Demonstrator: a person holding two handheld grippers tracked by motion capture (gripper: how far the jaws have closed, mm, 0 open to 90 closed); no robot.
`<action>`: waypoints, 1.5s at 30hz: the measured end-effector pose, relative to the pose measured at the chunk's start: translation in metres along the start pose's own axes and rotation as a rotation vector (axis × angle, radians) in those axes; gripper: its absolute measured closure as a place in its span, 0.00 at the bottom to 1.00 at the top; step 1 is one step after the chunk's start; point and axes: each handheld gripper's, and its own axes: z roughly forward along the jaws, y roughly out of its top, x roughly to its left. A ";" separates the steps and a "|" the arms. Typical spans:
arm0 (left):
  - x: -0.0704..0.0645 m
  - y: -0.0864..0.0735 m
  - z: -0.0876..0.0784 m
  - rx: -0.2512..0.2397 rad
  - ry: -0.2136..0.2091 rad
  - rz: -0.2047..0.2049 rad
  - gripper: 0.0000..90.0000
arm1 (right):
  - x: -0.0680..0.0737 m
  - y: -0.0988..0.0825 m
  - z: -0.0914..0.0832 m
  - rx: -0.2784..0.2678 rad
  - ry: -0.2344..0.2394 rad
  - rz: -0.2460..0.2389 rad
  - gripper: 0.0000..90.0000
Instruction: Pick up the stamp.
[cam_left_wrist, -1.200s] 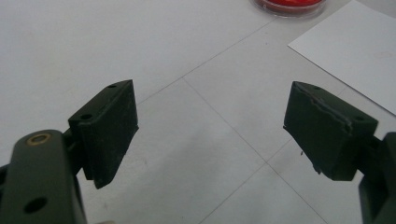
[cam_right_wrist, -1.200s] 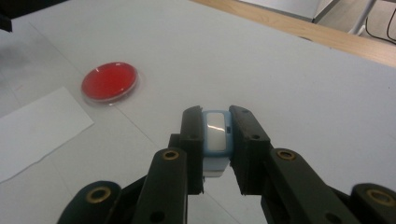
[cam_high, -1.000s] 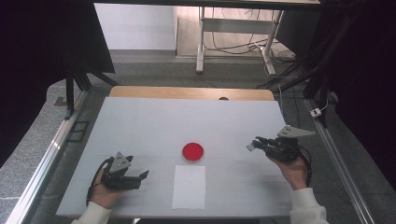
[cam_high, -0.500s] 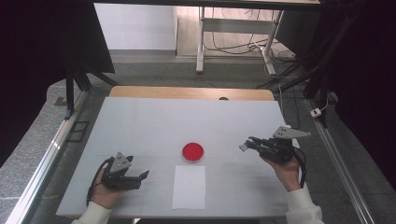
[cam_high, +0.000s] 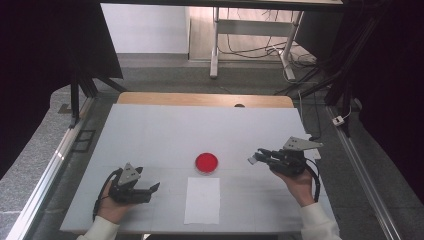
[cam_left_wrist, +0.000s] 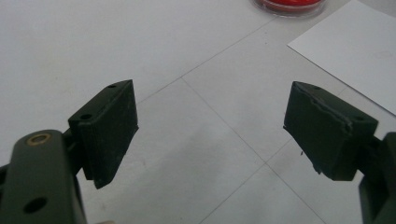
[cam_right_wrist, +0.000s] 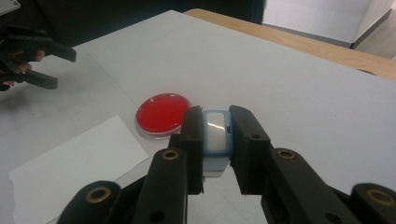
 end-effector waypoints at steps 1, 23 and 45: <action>0.000 0.000 0.000 0.000 0.001 0.001 0.20 | 0.001 0.000 0.001 0.000 0.002 -0.002 0.84; -0.001 0.001 0.002 -0.005 0.004 -0.001 0.20 | 0.028 0.007 0.023 -0.035 0.034 -0.031 0.84; 0.000 0.001 0.000 -0.030 0.019 -0.009 0.20 | 0.065 0.013 0.055 -0.047 0.107 -0.060 0.84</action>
